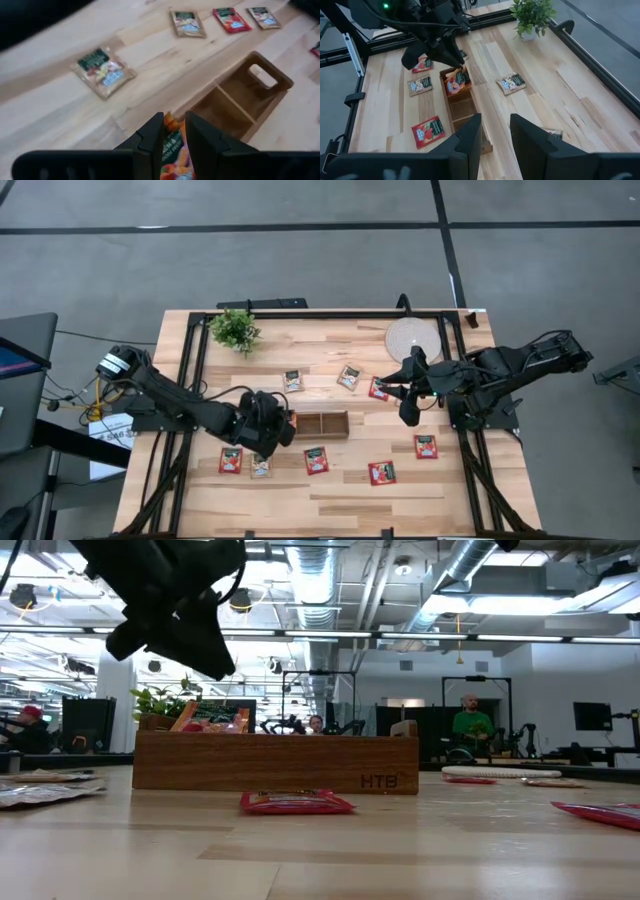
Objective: Pick & Place Tea
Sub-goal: Put the orange tea bag into the left section of the wooden organizer
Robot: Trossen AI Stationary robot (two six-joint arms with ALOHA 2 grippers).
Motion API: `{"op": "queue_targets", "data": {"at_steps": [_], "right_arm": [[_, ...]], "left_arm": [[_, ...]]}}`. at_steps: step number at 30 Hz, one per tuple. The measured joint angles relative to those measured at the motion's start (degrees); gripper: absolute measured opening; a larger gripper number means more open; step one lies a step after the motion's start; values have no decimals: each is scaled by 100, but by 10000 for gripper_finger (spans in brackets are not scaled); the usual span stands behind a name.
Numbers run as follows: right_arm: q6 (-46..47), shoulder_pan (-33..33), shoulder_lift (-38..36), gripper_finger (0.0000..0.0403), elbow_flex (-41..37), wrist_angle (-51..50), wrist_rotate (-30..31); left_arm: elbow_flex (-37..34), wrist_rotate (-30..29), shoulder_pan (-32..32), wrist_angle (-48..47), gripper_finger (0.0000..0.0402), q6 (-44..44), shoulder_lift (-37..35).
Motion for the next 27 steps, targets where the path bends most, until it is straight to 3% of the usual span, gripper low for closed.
{"op": "queue_targets", "data": {"at_steps": [9, 27], "right_arm": [[5, 0, 0, 97, 0, 0, -4], [-91, 0, 0, 97, 0, -2, -2]], "left_arm": [[1, 55, 210, 192, 71, -91, 2], [5, 775, 395, 315, 71, -612, 407]]}}
